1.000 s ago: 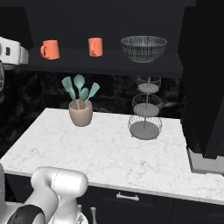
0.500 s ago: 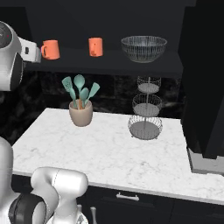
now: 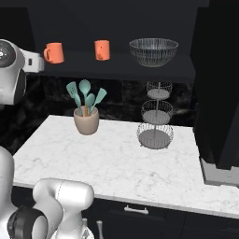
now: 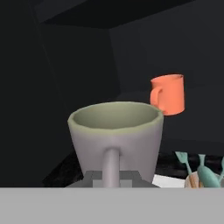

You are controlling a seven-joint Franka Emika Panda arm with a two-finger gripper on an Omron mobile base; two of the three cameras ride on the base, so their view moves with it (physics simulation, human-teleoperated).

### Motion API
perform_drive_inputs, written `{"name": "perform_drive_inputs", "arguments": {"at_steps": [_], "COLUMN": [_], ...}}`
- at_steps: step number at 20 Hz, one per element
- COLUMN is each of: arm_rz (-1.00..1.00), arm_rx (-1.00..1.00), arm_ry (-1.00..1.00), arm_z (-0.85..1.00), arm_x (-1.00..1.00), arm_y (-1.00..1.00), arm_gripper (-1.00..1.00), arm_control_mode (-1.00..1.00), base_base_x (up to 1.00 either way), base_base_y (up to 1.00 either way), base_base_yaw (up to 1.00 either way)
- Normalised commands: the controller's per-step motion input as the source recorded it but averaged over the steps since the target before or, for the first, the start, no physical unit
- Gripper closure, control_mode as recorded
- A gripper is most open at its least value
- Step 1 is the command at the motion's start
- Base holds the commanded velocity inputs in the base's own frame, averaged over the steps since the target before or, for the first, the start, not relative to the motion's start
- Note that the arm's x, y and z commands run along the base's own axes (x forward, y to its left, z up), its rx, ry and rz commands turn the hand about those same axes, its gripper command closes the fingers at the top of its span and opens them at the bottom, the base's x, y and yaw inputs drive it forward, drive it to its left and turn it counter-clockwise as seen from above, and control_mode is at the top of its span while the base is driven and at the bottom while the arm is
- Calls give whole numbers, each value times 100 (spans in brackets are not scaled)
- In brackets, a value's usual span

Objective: Gather all objects into one cabinet and sort the glasses and bowls to opposite sides.

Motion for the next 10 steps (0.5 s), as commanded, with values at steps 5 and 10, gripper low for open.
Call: {"name": "perform_drive_inputs", "arguments": {"at_steps": [5,10], "arm_rz": [-2,-1], "arm_rx": [0,-2], "arm_ry": [-2,5], "arm_z": [2,0], "arm_x": [31,39], "arm_y": [31,18], "arm_gripper": [100,100], "arm_control_mode": [-100,-100], "base_base_x": [0,0], "base_base_y": [0,0], "base_base_yaw": [0,0]}}
